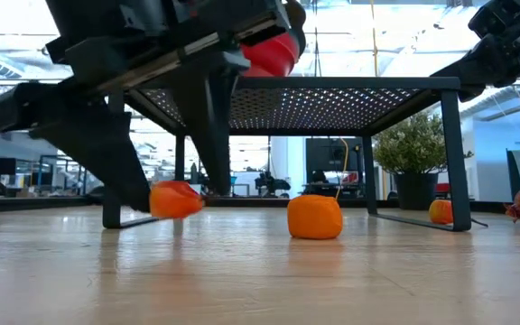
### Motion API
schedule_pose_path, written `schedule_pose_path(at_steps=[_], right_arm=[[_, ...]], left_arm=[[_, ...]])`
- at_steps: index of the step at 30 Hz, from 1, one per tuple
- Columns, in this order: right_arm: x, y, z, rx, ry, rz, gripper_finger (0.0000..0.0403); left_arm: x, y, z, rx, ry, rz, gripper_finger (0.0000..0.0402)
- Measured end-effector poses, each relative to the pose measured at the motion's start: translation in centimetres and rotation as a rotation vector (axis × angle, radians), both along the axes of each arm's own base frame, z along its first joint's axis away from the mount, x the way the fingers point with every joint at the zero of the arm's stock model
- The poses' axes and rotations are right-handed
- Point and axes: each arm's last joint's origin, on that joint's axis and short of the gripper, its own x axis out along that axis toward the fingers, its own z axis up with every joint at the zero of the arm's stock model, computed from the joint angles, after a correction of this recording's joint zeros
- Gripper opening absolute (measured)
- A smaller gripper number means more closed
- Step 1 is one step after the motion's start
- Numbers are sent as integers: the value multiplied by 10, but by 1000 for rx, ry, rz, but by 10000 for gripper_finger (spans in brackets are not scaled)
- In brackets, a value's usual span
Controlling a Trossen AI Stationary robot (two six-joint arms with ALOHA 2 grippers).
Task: Pick & Place Fruit
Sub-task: Put the peach into the red colander on the shelf
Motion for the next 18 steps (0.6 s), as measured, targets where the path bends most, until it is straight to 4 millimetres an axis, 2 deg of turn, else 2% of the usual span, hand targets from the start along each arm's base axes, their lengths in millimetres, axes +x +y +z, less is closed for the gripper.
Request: schedule_pose_path(at_steps=[8, 18], right_arm=[[0, 0, 0, 0, 0, 0, 0], [0, 0, 0, 0, 0, 0, 0]], left_arm=[[0, -1, 12, 14, 39, -8, 268], [-2, -13, 12, -85, 43, -57, 268]])
